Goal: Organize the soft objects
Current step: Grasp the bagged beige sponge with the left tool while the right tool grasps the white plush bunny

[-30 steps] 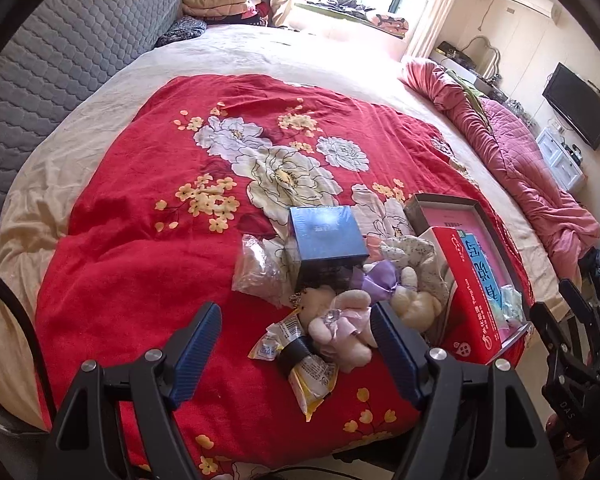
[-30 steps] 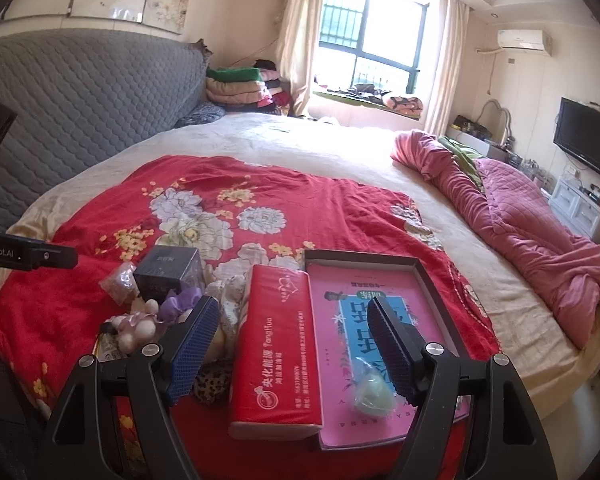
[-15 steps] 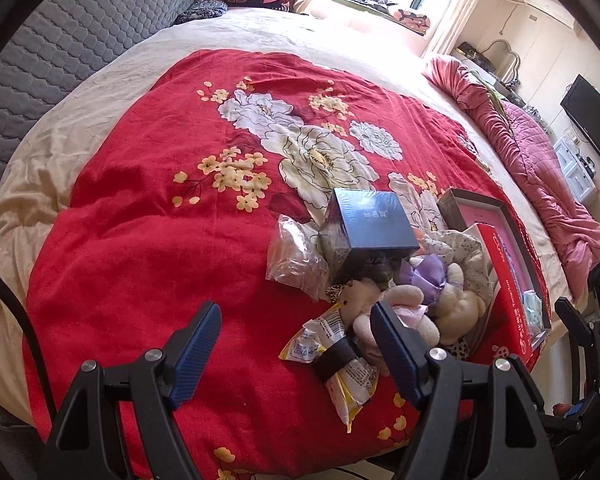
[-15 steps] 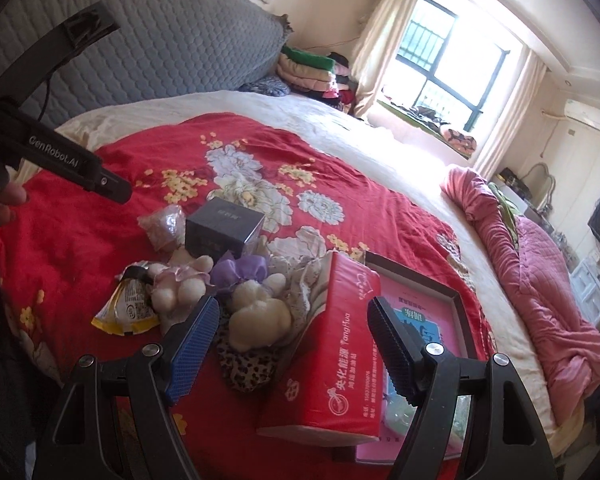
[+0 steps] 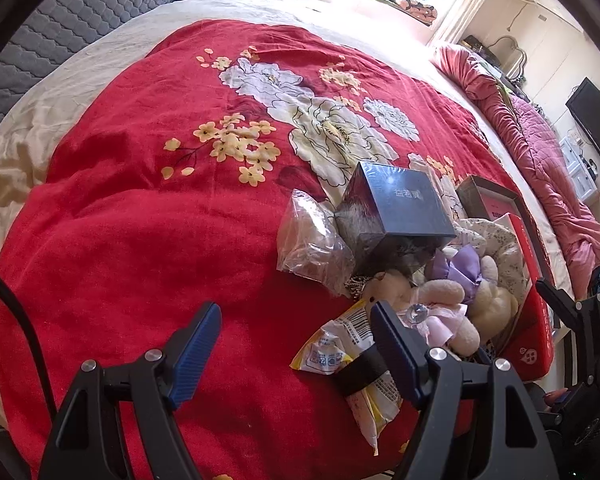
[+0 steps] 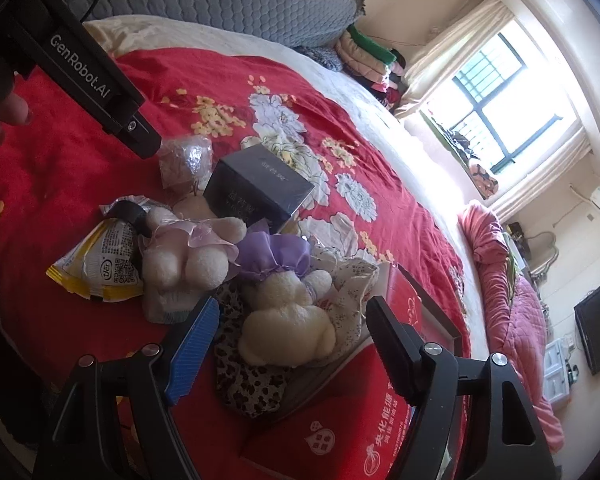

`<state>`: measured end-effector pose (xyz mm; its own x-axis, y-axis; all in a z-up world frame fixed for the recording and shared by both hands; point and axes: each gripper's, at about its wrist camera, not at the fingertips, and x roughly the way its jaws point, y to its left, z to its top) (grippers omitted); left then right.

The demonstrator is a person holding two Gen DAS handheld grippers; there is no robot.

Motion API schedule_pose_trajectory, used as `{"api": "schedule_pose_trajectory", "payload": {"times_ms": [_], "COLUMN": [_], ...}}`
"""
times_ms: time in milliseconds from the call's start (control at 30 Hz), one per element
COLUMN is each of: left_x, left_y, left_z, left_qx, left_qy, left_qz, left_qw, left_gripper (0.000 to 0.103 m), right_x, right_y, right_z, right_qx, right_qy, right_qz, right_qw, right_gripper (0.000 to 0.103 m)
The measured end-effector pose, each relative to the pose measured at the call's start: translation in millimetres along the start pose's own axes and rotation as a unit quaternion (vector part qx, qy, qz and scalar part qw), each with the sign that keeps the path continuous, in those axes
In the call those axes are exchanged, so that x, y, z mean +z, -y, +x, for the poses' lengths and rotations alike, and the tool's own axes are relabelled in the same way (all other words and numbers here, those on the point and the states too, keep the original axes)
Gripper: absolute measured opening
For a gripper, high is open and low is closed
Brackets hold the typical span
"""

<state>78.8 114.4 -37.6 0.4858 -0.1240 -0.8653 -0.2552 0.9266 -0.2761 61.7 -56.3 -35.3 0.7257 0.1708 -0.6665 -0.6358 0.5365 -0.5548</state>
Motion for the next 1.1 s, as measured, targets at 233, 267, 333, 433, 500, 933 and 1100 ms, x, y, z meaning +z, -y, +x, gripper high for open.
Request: {"api": "schedule_pose_trajectory", "payload": {"times_ms": [233, 267, 333, 433, 500, 933, 1100], "left_x": [10, 12, 17, 21, 24, 32, 34], "left_y": [-3, -3, -2, -1, -1, -1, 6], "left_z": [7, 9, 15, 27, 37, 69, 75], "left_qx": [-0.001, -0.001, -0.001, -0.003, -0.005, -0.054, -0.069], "left_qy": [0.006, 0.007, 0.004, -0.004, -0.011, -0.021, -0.024], "left_qz": [-0.007, -0.007, -0.007, -0.008, -0.012, -0.02, -0.007], "left_qw": [1.0, 0.9999, 1.0, 1.0, 0.9998, 0.9981, 0.9973], "left_gripper": [0.076, 0.076, 0.076, 0.076, 0.076, 0.057, 0.042], "right_x": [7, 7, 7, 5, 5, 0, -3], "right_y": [-4, -4, -6, -8, -7, 40, 43], "right_z": [25, 30, 39, 47, 51, 42, 34], "right_qx": [0.023, 0.02, 0.016, 0.018, 0.023, 0.128, 0.15], "right_qy": [-0.024, -0.032, -0.047, -0.056, -0.059, -0.017, -0.012], "right_qz": [-0.026, -0.029, -0.034, -0.04, -0.033, 0.139, 0.175], "right_qw": [0.999, 0.999, 0.998, 0.997, 0.997, 0.982, 0.973], "right_gripper": [0.054, 0.054, 0.054, 0.054, 0.055, 0.047, 0.047]}}
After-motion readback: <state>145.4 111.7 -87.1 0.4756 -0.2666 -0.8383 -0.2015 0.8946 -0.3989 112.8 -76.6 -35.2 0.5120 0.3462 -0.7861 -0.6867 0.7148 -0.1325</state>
